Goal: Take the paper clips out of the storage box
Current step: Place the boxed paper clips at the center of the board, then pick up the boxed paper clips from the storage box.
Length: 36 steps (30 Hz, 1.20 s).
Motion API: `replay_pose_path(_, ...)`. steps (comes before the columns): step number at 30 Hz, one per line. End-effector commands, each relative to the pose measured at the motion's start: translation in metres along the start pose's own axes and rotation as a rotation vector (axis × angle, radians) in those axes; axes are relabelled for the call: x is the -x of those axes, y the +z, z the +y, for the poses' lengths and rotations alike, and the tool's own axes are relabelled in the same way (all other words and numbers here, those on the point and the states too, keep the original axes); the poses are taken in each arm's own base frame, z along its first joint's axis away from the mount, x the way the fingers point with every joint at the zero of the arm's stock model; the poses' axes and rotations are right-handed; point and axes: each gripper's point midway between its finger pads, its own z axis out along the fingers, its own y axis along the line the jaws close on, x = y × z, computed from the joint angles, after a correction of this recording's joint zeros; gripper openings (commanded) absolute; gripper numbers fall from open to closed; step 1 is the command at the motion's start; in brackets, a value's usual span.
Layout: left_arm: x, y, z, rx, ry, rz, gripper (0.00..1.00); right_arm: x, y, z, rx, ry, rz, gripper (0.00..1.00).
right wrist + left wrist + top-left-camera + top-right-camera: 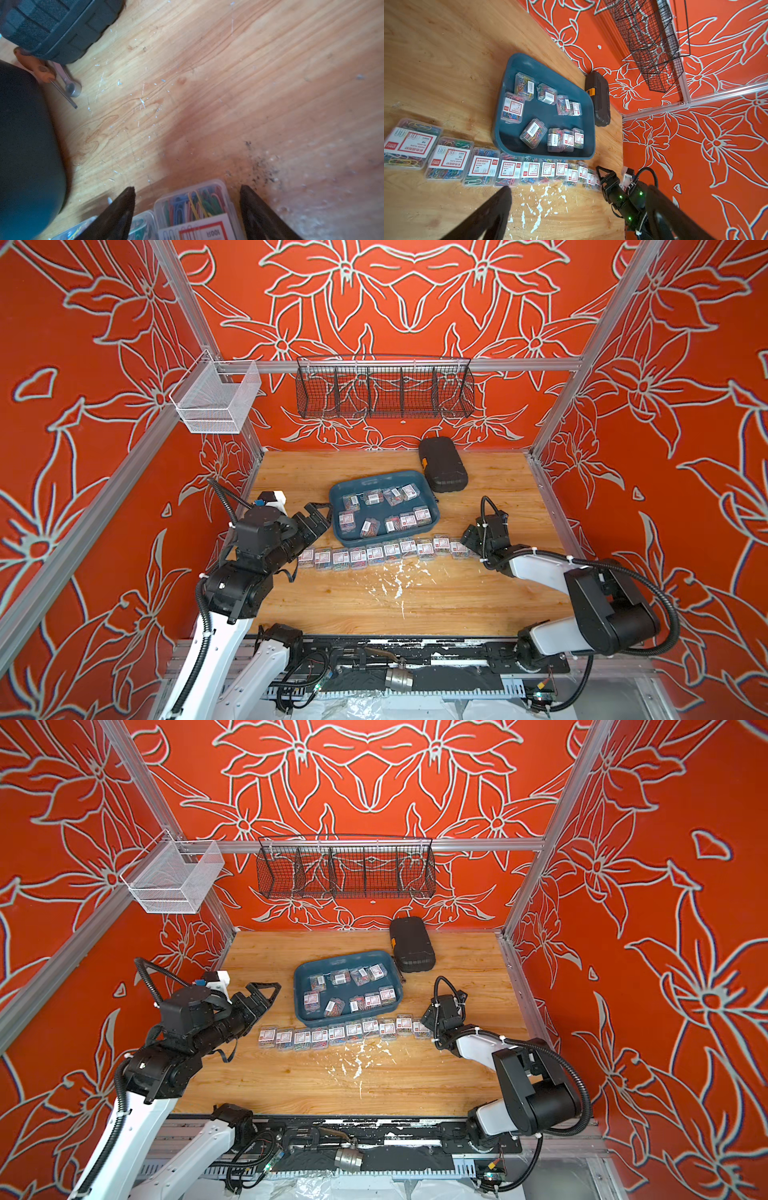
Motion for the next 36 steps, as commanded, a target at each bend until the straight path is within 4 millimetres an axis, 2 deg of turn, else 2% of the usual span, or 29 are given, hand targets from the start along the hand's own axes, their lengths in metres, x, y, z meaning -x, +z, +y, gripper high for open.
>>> replay_pose_path(1, -0.002, 0.000, -0.005, -0.005, -0.030, 0.022, 0.97, -0.001, 0.002, 0.001, -0.018, -0.010, 0.024, 0.81)
replay_pose_path(5, 0.000, 0.003, -0.009, -0.017, -0.041, 0.020, 0.97, 0.013, -0.005, -0.002, -0.052, -0.027, -0.027, 0.81)
replay_pose_path(9, 0.002, 0.002, -0.015, -0.029, -0.036, 0.019, 0.97, 0.036, -0.023, 0.009, -0.014, -0.022, -0.117, 0.82)
replay_pose_path(11, 0.004, 0.000, -0.012, -0.009, -0.037, 0.003, 0.97, 0.049, -0.031, 0.019, 0.009, -0.027, -0.155, 0.82)
replay_pose_path(14, 0.005, -0.003, -0.011, -0.012, -0.042, -0.012, 0.97, 0.065, -0.043, 0.045, 0.043, -0.059, -0.204, 0.81)
replay_pose_path(17, 0.008, -0.005, -0.008, -0.022, -0.027, -0.049, 0.97, 0.071, -0.050, 0.082, 0.089, -0.116, -0.238, 0.80)
replay_pose_path(23, 0.020, 0.007, 0.052, 0.207, 0.003, -0.190, 0.97, 0.054, -0.055, 0.180, 0.200, -0.288, -0.220, 0.76)
replay_pose_path(27, 0.017, 0.026, 0.083, 0.318, 0.073, -0.196, 0.97, 0.029, -0.054, 0.240, 0.282, -0.379, -0.178, 0.74)
replay_pose_path(32, 0.007, 0.044, 0.100, 0.340, 0.135, -0.171, 0.97, -0.004, -0.049, 0.291, 0.325, -0.467, -0.116, 0.74)
replay_pose_path(36, 0.005, 0.049, 0.110, 0.367, 0.205, -0.162, 0.97, -0.032, -0.042, 0.320, 0.354, -0.515, -0.059, 0.73)
